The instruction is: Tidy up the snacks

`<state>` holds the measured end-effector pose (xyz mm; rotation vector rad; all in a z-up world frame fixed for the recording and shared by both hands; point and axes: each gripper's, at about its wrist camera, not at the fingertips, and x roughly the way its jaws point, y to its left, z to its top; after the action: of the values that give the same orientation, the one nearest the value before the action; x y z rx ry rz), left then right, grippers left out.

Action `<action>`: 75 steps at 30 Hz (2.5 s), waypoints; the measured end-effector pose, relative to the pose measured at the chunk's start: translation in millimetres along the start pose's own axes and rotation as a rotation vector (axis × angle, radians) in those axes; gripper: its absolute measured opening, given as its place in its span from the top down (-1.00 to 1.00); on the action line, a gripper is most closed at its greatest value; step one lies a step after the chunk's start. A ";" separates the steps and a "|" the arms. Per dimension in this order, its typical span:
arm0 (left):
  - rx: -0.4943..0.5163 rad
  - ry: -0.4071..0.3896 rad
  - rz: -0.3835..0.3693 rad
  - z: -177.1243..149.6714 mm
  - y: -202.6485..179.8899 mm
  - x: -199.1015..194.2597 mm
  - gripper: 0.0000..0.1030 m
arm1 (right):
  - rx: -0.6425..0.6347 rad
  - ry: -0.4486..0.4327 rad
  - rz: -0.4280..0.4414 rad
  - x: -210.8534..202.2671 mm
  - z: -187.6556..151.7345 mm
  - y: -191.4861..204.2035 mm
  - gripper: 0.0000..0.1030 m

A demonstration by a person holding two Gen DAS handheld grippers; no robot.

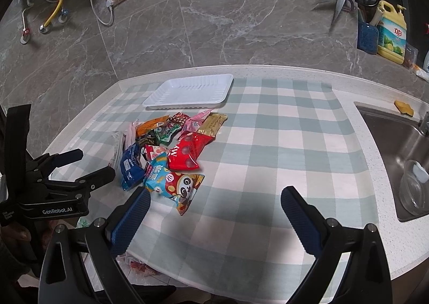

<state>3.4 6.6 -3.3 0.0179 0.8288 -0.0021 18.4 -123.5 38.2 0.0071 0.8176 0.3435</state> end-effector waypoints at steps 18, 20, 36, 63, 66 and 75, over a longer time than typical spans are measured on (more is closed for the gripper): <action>-0.004 0.002 0.003 0.0 -3.0 2.3 -0.98 | 0.001 0.001 0.002 0.9 0.4 -0.3 -0.94; -0.005 0.002 0.003 0.0 -2.5 1.8 -0.98 | 0.002 0.001 0.003 0.6 0.7 -0.9 -0.94; -0.005 0.003 0.001 0.8 -5.5 4.1 -0.98 | 0.002 0.003 0.004 1.4 0.8 0.7 -0.94; -0.043 0.061 0.000 -3.6 8.5 23.6 -0.98 | 0.012 0.040 0.046 19.8 1.0 11.6 -0.94; -0.072 0.084 0.004 -4.2 17.0 32.1 -0.98 | 0.019 0.060 0.062 26.9 1.0 11.9 -0.94; -0.179 0.132 0.014 2.4 63.5 61.6 -0.98 | 0.052 0.124 0.118 59.0 5.1 17.3 -0.94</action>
<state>47.4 70.4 -46.1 -0.1463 0.9580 0.0873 54.2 -88.7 1.9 0.0832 0.9506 0.4371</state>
